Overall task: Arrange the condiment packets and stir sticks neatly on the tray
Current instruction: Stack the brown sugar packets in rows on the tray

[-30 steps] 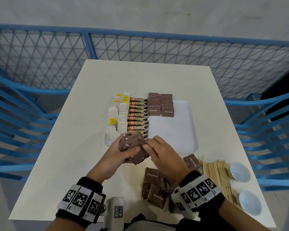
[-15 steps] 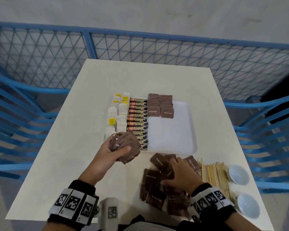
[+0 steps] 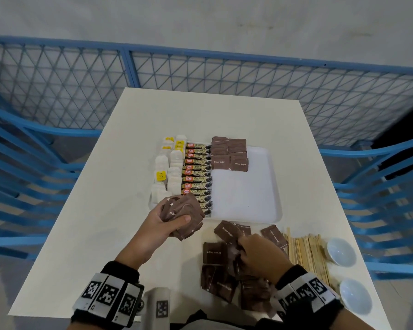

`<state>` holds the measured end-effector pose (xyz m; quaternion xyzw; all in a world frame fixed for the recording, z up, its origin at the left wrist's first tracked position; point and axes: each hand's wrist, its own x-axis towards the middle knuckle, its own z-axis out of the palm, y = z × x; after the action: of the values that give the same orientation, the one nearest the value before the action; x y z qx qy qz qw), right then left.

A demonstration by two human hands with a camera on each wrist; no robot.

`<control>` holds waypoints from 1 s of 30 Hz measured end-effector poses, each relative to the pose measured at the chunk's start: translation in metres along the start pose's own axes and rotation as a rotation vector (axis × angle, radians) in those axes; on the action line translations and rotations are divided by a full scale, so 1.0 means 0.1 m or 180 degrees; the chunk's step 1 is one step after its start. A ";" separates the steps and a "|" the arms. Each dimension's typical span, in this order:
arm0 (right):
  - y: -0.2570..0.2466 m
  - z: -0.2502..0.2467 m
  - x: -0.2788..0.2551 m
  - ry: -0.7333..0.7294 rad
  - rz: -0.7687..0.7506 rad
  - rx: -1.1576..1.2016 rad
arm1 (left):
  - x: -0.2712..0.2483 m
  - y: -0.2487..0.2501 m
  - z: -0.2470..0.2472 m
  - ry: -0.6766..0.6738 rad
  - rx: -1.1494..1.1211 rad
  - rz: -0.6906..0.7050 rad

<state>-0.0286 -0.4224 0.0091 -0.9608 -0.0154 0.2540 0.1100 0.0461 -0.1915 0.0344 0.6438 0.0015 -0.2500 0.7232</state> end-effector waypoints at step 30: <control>-0.78 -0.47 0.15 0.0670 -0.0376 0.3943 | 0.03 0.08 -0.03 -0.0186 -0.0214 -0.0314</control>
<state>0.0098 -0.3548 0.0586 -0.7362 0.0925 0.1134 0.6607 0.0529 -0.1893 0.0397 0.6107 0.0204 -0.3038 0.7309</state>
